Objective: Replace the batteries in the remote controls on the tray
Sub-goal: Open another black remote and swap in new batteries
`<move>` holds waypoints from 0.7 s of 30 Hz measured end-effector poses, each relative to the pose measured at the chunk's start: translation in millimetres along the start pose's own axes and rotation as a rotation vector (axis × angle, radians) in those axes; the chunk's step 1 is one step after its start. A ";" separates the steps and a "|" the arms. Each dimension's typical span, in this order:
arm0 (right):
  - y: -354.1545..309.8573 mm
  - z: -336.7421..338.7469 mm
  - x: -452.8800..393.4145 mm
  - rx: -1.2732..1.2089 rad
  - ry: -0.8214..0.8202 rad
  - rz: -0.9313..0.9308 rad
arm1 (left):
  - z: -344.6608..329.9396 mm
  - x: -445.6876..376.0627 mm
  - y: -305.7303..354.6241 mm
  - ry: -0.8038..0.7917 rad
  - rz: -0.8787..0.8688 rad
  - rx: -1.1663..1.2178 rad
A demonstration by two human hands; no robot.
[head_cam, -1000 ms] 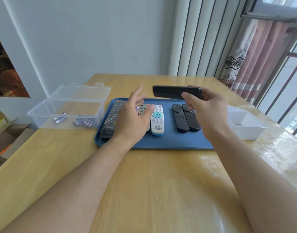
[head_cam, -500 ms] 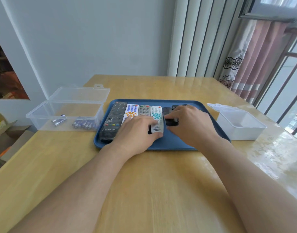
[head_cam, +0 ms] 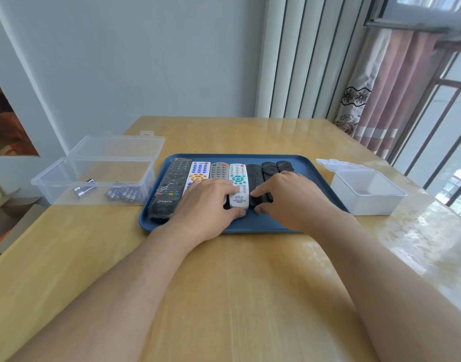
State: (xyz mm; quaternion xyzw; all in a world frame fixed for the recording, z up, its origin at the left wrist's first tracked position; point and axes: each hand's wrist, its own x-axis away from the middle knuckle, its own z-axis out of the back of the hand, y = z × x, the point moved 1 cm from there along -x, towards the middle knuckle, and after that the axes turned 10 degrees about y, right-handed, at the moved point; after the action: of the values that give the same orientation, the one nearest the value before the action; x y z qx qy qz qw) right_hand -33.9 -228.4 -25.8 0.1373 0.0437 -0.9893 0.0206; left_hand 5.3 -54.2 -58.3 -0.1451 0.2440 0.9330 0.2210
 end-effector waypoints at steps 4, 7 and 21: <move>11.9 3.3 -3.2 -0.014 -0.076 -0.045 | -0.8 0.4 2.2 0.014 -0.031 0.036; 21.2 1.3 -3.3 0.086 -0.162 -0.045 | -1.9 0.9 6.5 -0.031 -0.111 0.032; 2.5 12.9 10.1 0.152 -0.103 -0.104 | -8.2 2.7 18.3 -0.128 -0.221 0.013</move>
State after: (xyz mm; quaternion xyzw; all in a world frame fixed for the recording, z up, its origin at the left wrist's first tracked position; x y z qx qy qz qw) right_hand -47.0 -232.3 -16.3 0.0850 -0.0254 -0.9953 -0.0388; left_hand -4.6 -71.8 -59.0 -0.1099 0.2179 0.9087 0.3386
